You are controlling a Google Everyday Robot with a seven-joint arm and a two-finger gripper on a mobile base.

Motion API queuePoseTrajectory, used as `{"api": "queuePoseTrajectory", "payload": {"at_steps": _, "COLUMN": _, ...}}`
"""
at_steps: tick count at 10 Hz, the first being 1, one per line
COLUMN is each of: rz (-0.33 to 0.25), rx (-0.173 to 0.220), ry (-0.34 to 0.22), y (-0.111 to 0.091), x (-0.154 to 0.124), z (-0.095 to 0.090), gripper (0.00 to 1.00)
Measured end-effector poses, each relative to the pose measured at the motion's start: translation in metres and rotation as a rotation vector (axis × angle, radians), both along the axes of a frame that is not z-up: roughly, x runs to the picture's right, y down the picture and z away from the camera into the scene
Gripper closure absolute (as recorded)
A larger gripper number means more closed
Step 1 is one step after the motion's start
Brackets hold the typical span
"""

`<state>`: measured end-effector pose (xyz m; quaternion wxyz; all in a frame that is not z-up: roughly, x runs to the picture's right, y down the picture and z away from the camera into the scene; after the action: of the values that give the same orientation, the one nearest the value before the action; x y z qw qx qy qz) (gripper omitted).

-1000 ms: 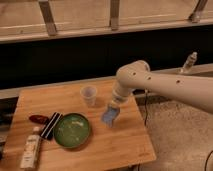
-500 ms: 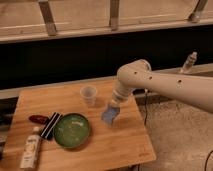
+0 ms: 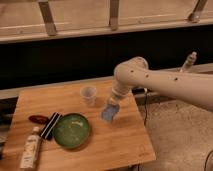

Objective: Place the white sponge in the ceramic cup

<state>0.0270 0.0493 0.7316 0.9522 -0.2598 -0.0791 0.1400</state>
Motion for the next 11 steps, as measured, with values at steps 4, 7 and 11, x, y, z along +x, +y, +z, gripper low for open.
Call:
{"api": "queuePoseTrajectory", "payload": {"at_steps": 4, "rz": -0.097, "rx": 0.086, "ry": -0.007, "y": -0.056, "x": -0.047, "z": 0.006, "gripper": 1.0}}
{"api": "queuePoseTrajectory", "payload": {"at_steps": 7, "rz": -0.139, "rx": 0.161, "ry": -0.014, "y": -0.093, "x": -0.056, "z": 0.0, "gripper": 1.0}}
{"api": "queuePoseTrajectory", "payload": {"at_steps": 11, "rz": -0.159, "rx": 0.208, "ry": -0.039, "y": -0.115, "x": -0.067, "z": 0.002, "gripper": 1.0}}
